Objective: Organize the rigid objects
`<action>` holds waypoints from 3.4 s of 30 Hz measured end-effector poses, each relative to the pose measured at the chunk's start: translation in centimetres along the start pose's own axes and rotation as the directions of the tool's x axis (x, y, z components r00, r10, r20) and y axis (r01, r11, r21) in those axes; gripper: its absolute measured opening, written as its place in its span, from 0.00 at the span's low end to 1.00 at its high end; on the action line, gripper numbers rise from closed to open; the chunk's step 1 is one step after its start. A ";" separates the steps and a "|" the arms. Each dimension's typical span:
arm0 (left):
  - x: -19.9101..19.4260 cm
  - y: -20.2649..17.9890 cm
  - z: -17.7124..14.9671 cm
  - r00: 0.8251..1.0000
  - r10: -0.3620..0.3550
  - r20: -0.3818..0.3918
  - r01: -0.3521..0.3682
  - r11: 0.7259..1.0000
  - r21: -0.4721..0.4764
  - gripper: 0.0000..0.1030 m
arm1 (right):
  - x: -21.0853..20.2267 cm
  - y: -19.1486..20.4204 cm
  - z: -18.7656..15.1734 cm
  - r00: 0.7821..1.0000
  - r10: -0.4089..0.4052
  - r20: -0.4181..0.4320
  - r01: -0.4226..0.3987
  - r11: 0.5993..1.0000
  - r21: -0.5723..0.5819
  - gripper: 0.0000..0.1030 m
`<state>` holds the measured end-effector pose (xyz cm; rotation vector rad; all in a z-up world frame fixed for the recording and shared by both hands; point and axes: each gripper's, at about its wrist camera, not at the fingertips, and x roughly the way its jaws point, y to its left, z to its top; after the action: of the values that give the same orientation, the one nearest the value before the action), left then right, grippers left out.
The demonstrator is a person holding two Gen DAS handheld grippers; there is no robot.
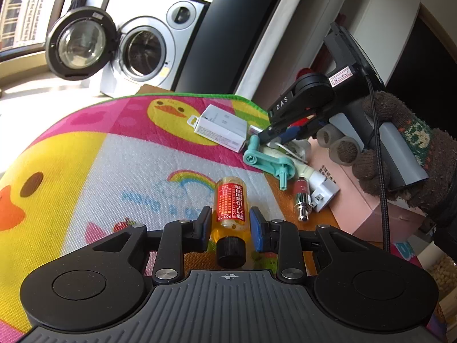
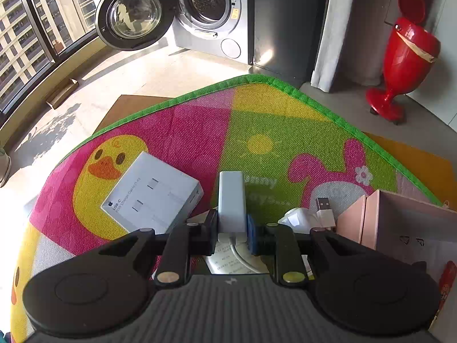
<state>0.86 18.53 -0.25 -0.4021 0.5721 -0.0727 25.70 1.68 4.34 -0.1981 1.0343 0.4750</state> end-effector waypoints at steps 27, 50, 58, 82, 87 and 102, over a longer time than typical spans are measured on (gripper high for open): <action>-0.6 -2.6 -1.1 0.999 0.045 -0.018 -0.043 0.995 0.090 0.31 | -17.5 -1.5 -25.4 0.987 0.082 0.139 -0.048 0.971 -0.233 0.20; -2.2 -4.0 -3.1 0.997 0.035 -0.062 -0.025 0.988 0.152 0.32 | -10.7 2.2 -17.0 0.961 0.123 0.247 -0.131 0.991 0.015 0.39; -2.3 -3.2 -3.2 0.999 -0.005 -0.048 0.010 0.995 0.102 0.32 | -6.9 3.8 -14.2 0.980 -0.027 0.197 0.019 0.999 0.042 0.34; -2.3 -2.4 -3.3 0.999 -0.031 -0.042 0.033 0.998 0.057 0.32 | -17.3 -0.8 -18.2 0.980 0.072 0.187 -0.054 0.994 -0.098 0.11; -2.3 -2.4 -3.3 0.999 -0.030 -0.043 0.032 0.998 0.058 0.32 | -17.6 -0.6 -19.3 0.973 0.062 0.222 -0.034 0.991 -0.128 0.11; -1.6 -3.7 -2.3 0.996 0.018 -0.088 -0.009 0.994 0.106 0.31 | -13.9 0.8 -20.6 0.966 0.013 0.260 0.042 0.978 -0.205 0.21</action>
<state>-1.60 14.64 0.19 -0.2936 0.6553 -0.1079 3.45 -9.36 5.97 -0.3215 0.7247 0.5810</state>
